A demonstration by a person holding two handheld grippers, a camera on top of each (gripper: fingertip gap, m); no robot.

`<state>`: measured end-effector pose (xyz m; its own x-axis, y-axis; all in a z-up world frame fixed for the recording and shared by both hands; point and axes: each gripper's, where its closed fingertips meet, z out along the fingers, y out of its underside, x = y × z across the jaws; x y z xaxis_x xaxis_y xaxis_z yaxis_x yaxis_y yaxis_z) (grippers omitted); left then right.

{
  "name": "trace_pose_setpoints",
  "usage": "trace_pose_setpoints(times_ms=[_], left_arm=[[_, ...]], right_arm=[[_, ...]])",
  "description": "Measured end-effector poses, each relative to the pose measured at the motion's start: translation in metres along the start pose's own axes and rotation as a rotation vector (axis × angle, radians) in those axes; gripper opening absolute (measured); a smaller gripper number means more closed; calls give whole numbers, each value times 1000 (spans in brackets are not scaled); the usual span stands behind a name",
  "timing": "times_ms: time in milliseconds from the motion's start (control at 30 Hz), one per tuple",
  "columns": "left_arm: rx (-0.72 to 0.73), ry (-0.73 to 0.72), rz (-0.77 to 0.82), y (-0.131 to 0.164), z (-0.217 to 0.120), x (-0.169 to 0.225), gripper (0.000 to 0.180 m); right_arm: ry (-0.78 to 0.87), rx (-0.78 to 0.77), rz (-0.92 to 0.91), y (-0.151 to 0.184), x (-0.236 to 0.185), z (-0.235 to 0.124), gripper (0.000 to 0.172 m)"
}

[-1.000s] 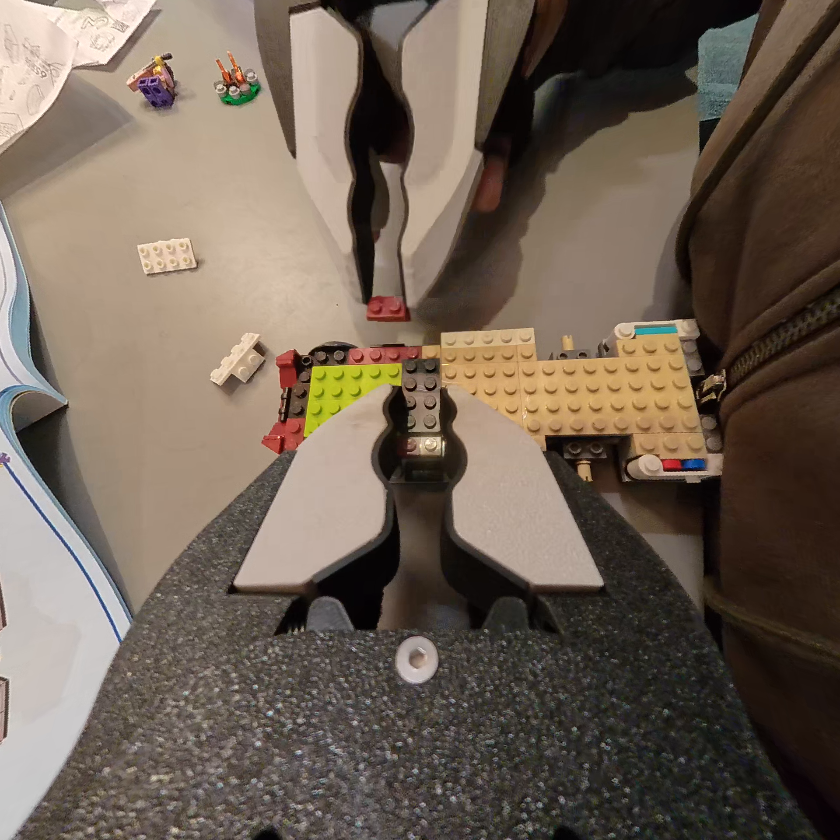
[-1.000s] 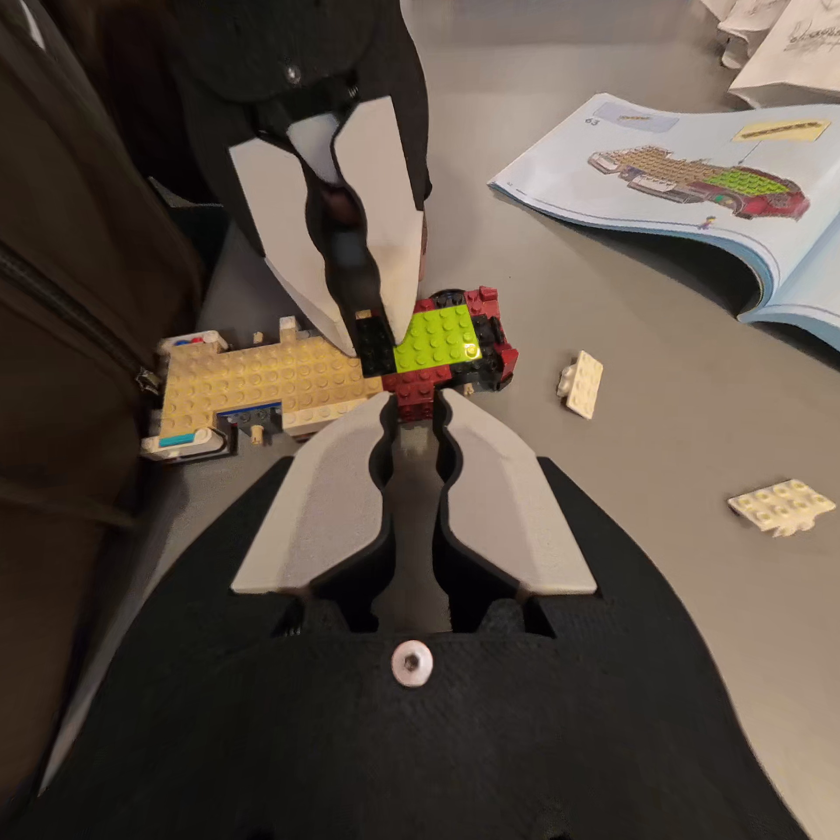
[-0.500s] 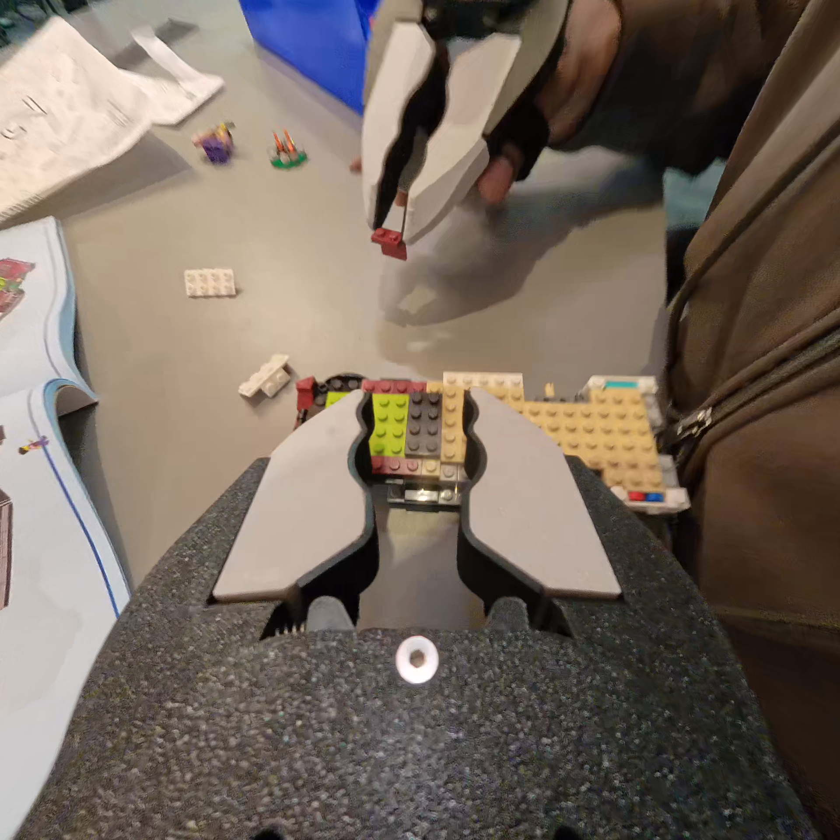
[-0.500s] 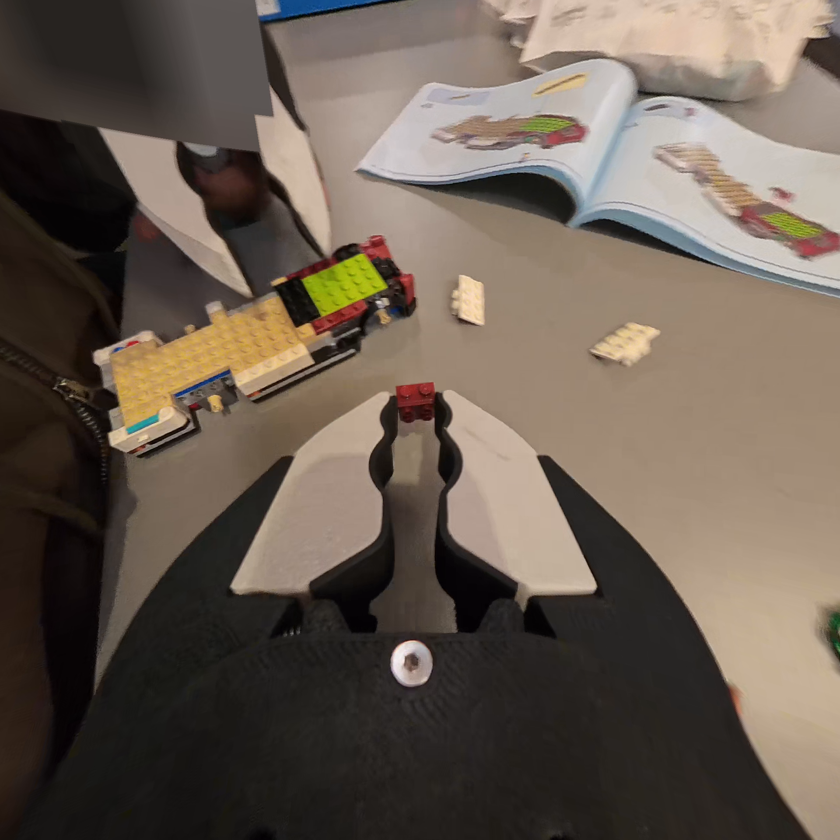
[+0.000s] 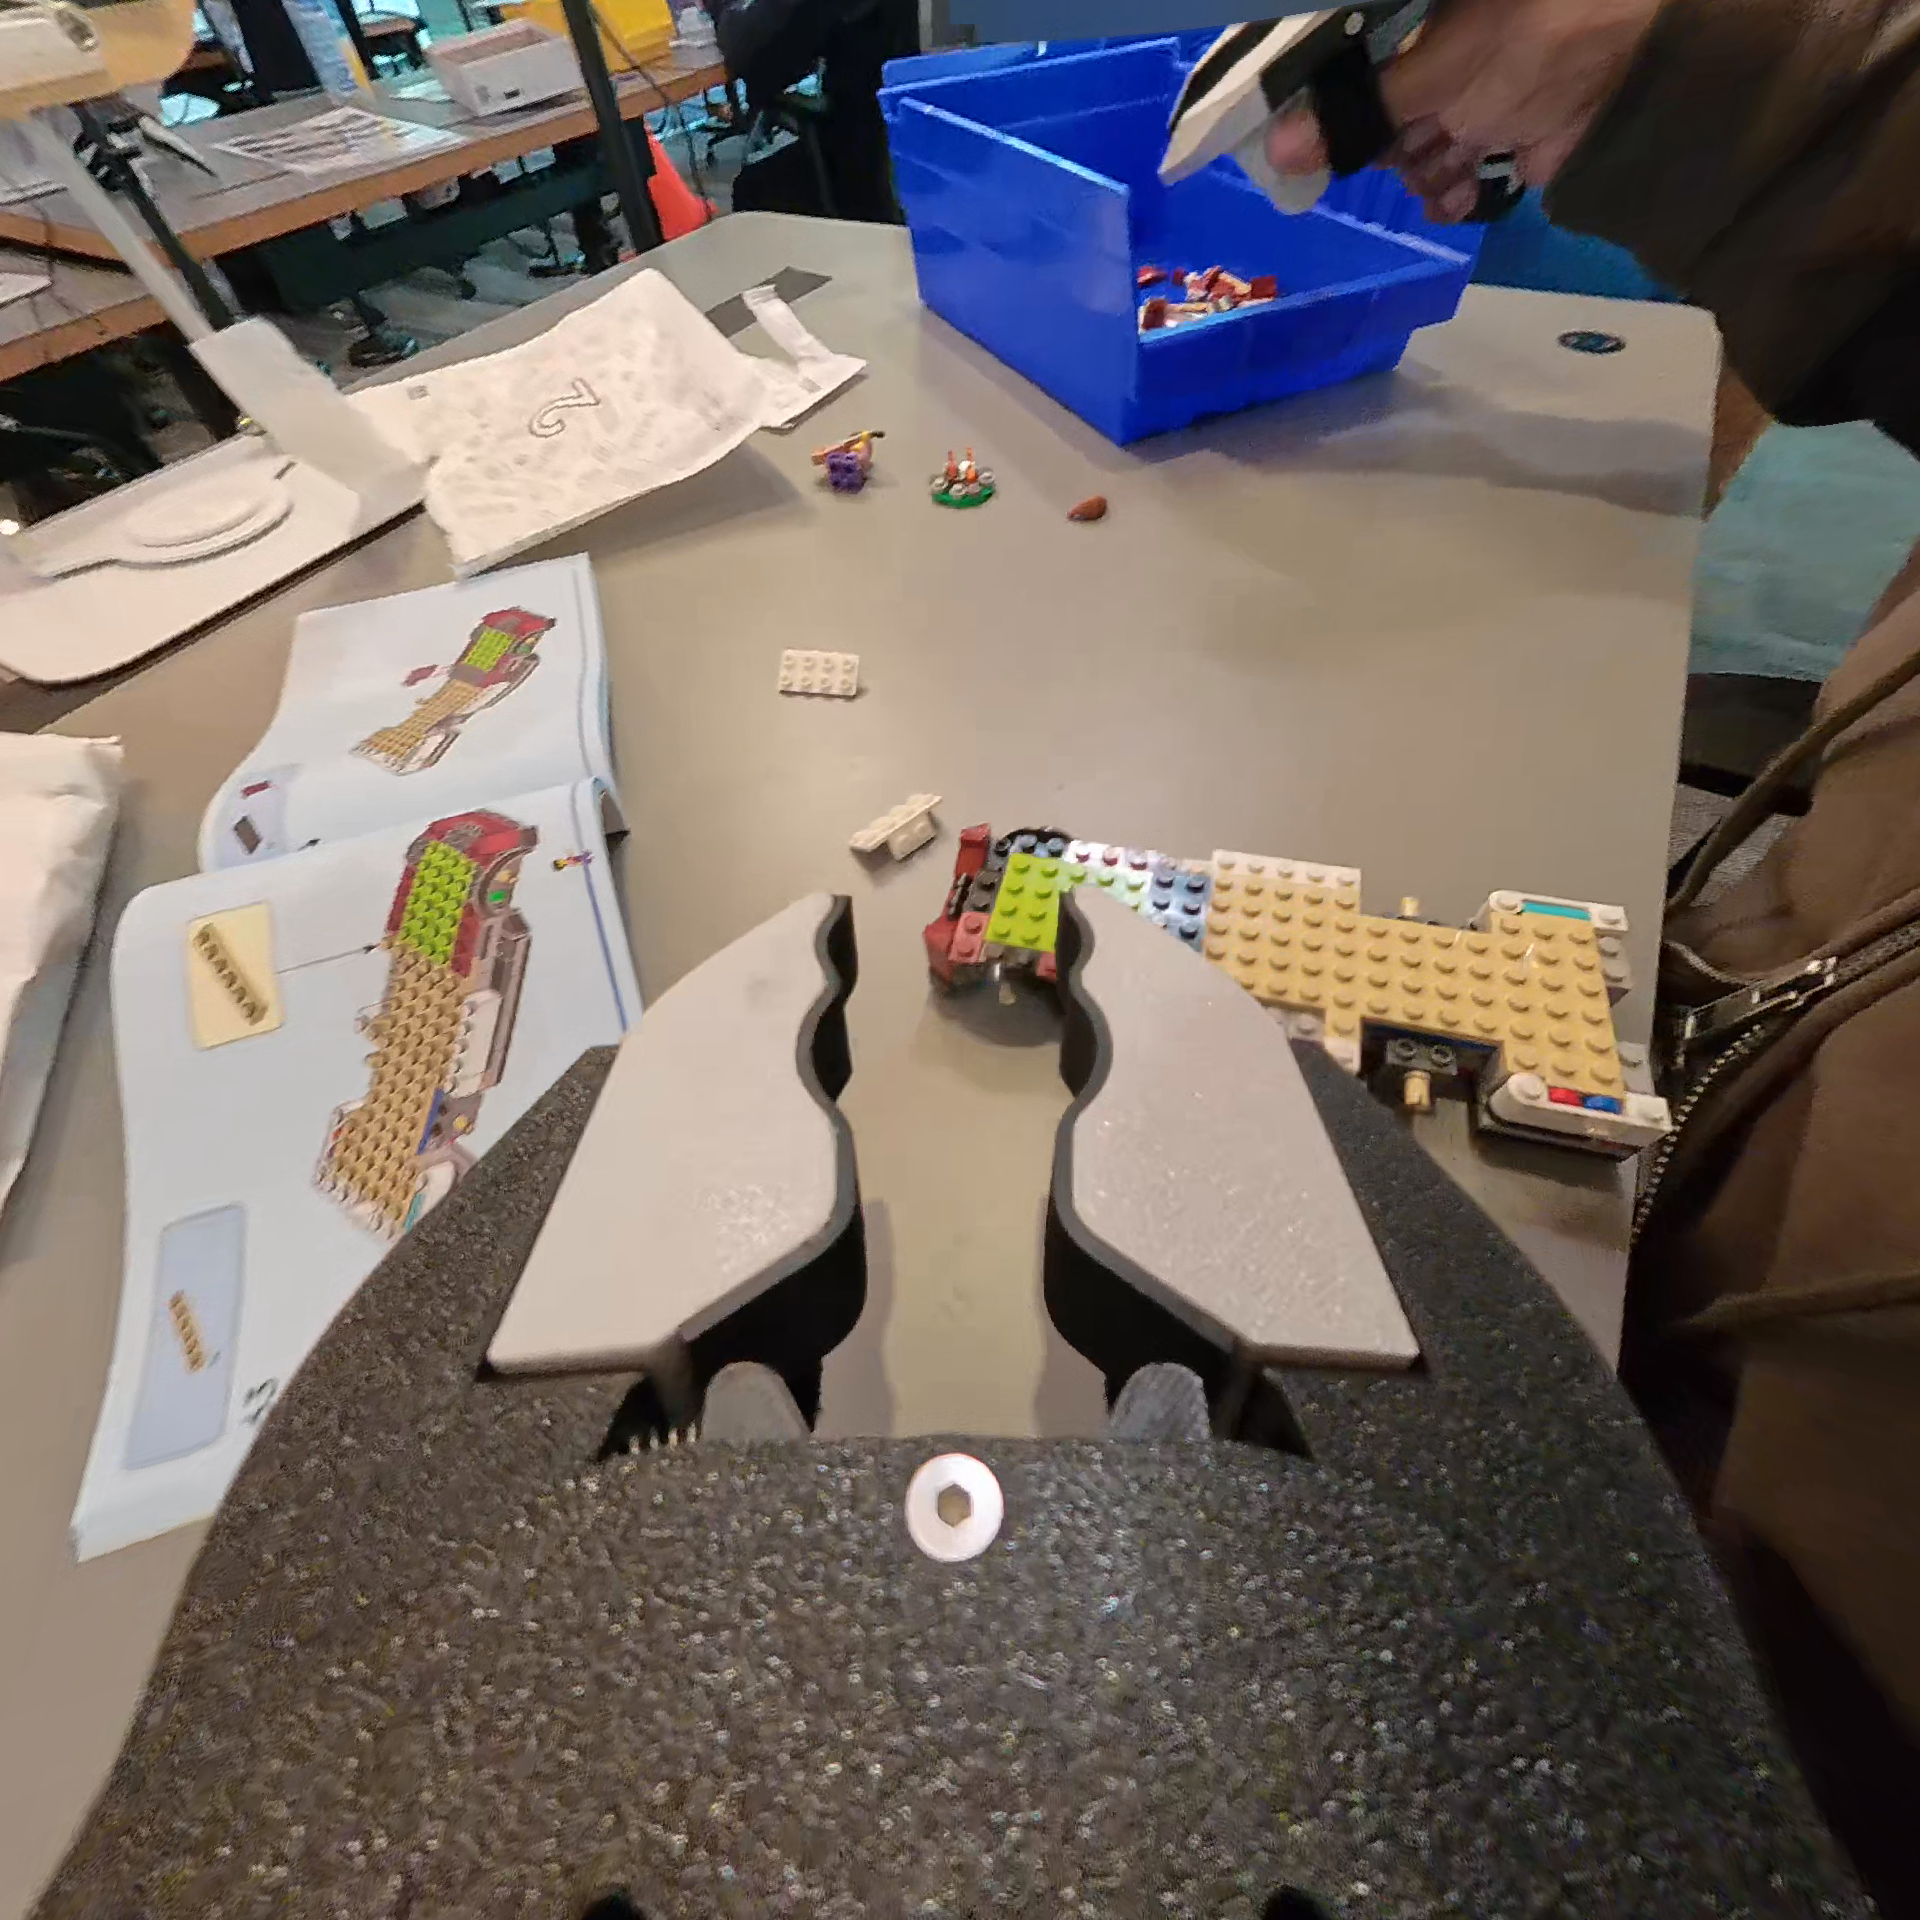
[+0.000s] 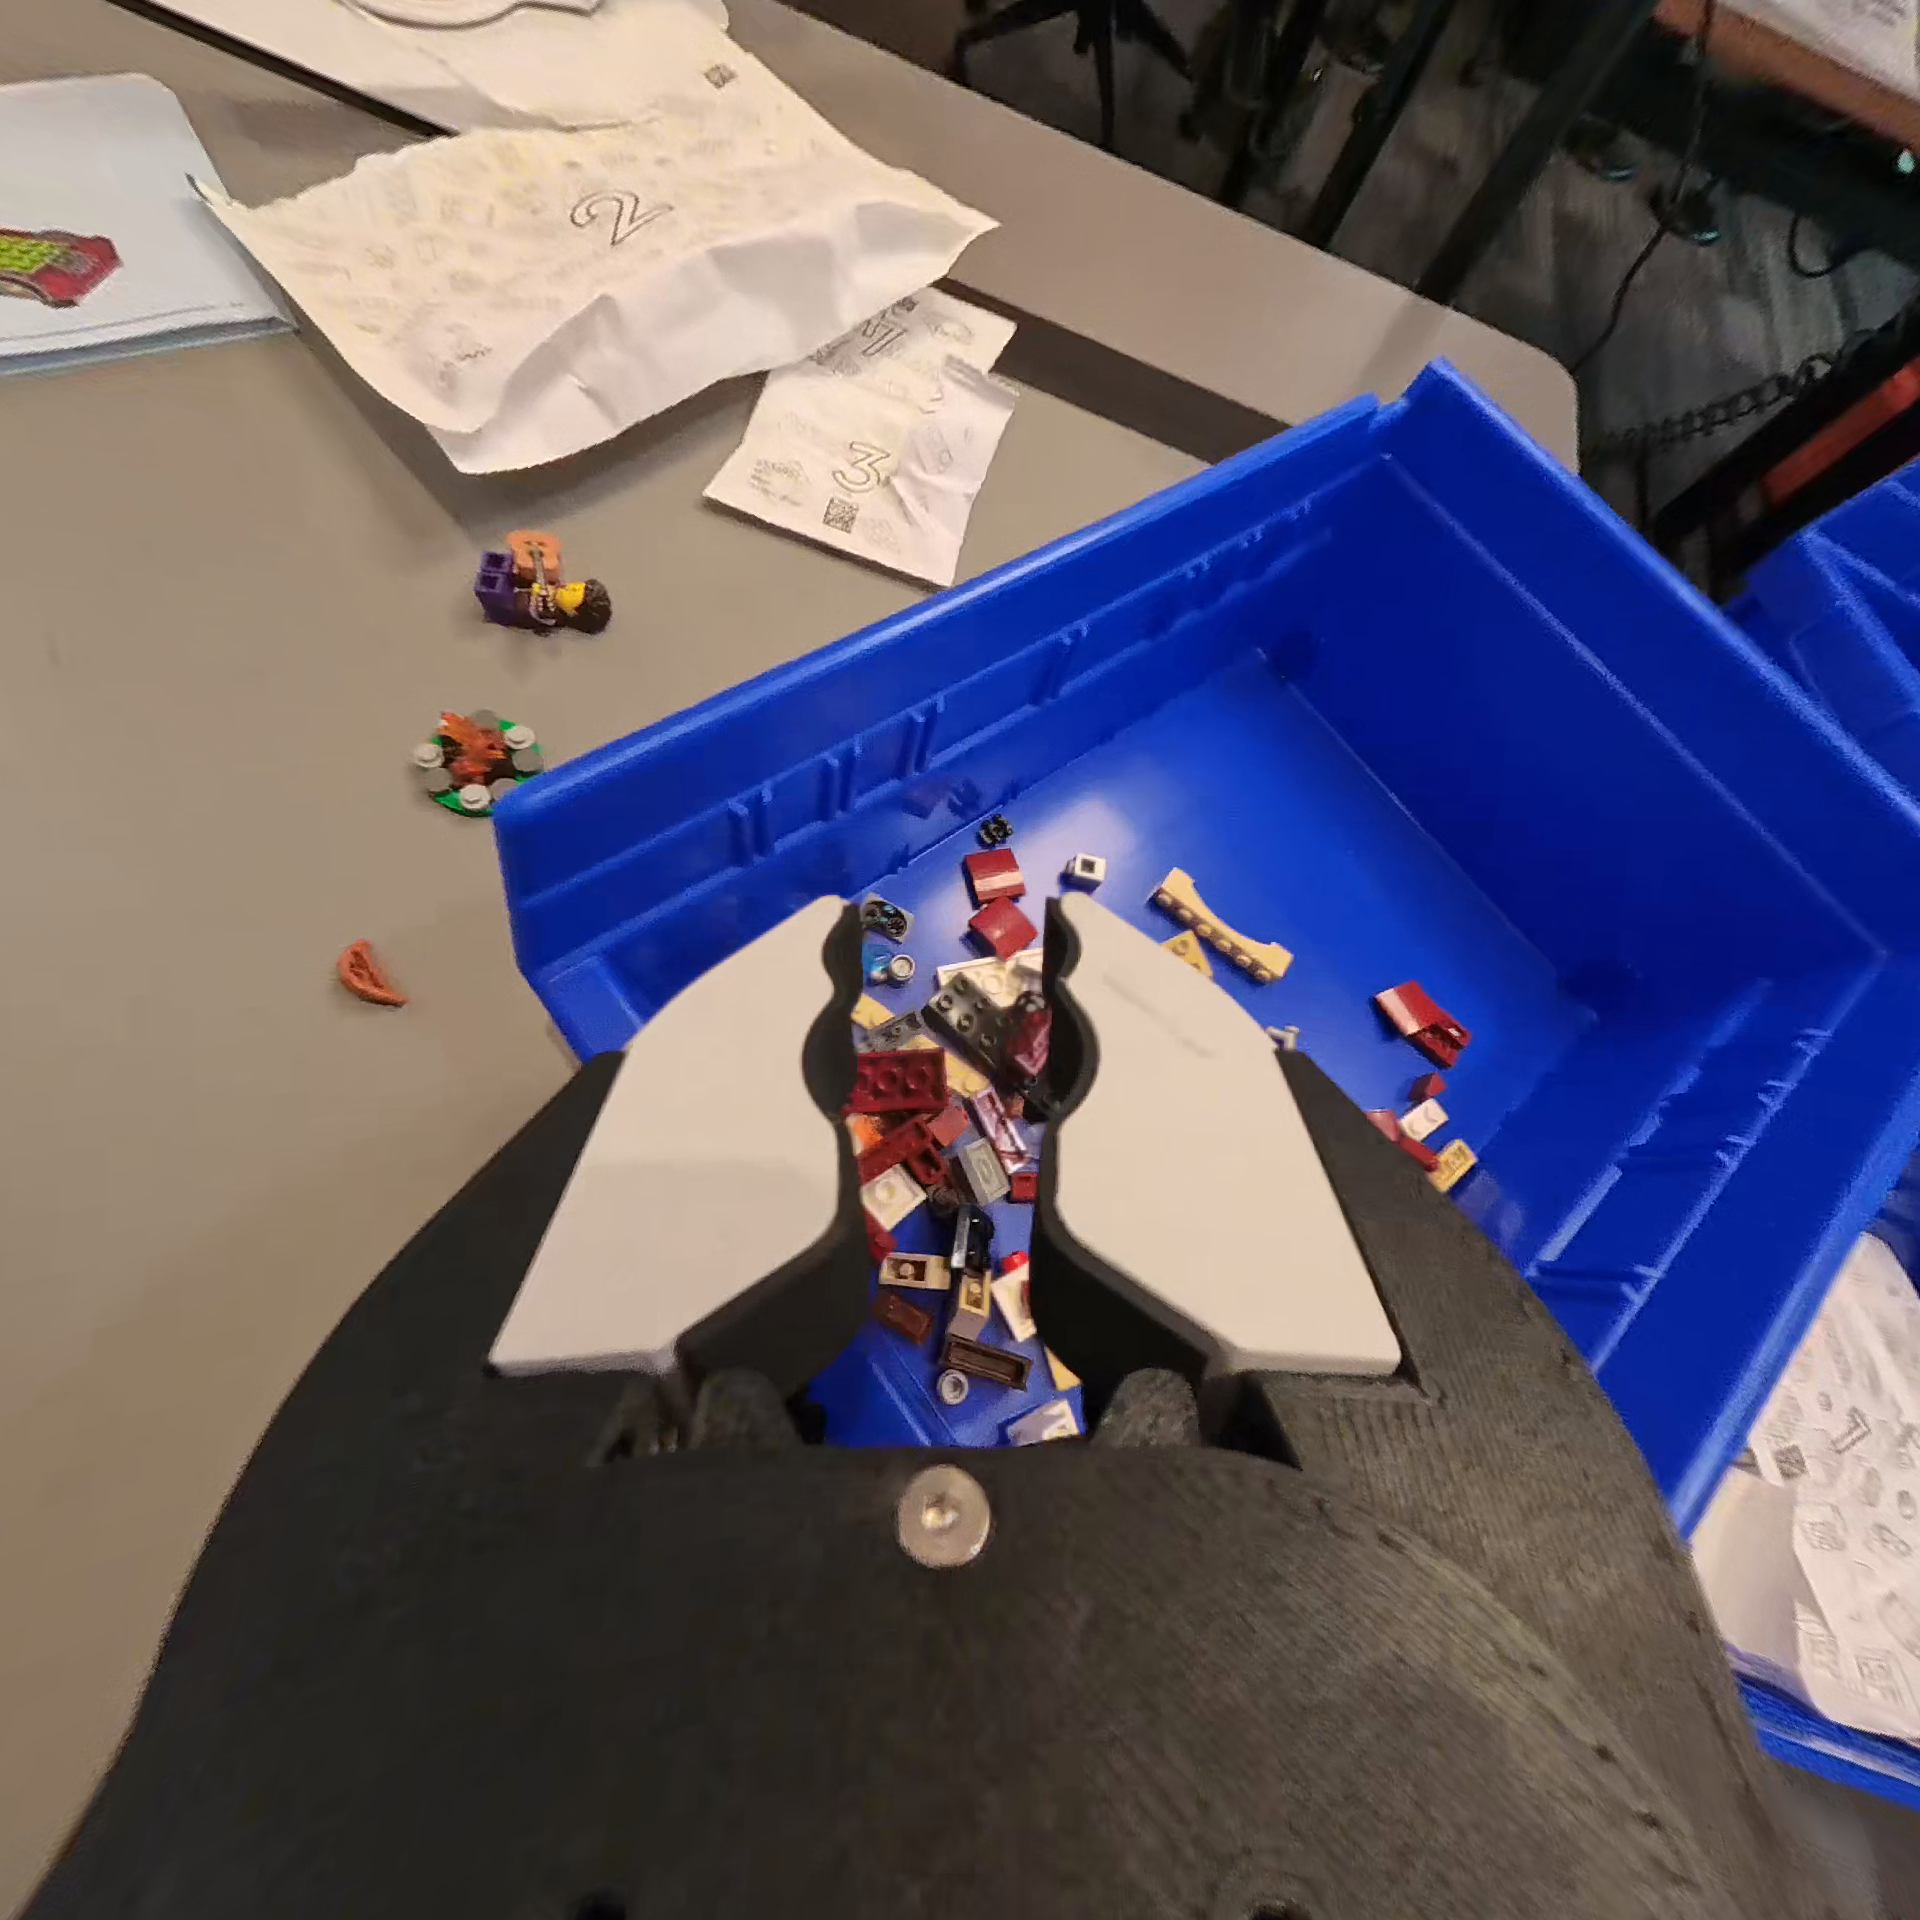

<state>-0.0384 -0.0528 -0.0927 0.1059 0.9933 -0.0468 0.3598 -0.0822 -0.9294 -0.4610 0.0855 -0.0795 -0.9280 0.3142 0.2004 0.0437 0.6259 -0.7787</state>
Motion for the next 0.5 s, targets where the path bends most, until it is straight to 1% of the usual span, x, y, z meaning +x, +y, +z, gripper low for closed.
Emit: trace_pose_setpoints(times_ms=[100,200,267,367,433,500], left_arm=[[-26,-40,-15,7,-10,-8,37],[-55,-80,-18,15,-21,-17,37],[-66,-100,-22,19,-27,-25,37],[-72,-140,-19,26,-31,-43,38],[-81,-188,-8,33,-32,-62,37],[-116,-254,24,43,-31,-84,36]], right_arm=[[-37,4,-19,-1,-14,-1,38],[-147,42,-82,-12,-49,-9,36],[-261,64,-131,-19,-86,-14,34],[-465,115,-204,-27,-155,-16,33],[-590,170,-238,-29,-200,-11,33],[-694,191,-234,-26,-240,-2,32]])
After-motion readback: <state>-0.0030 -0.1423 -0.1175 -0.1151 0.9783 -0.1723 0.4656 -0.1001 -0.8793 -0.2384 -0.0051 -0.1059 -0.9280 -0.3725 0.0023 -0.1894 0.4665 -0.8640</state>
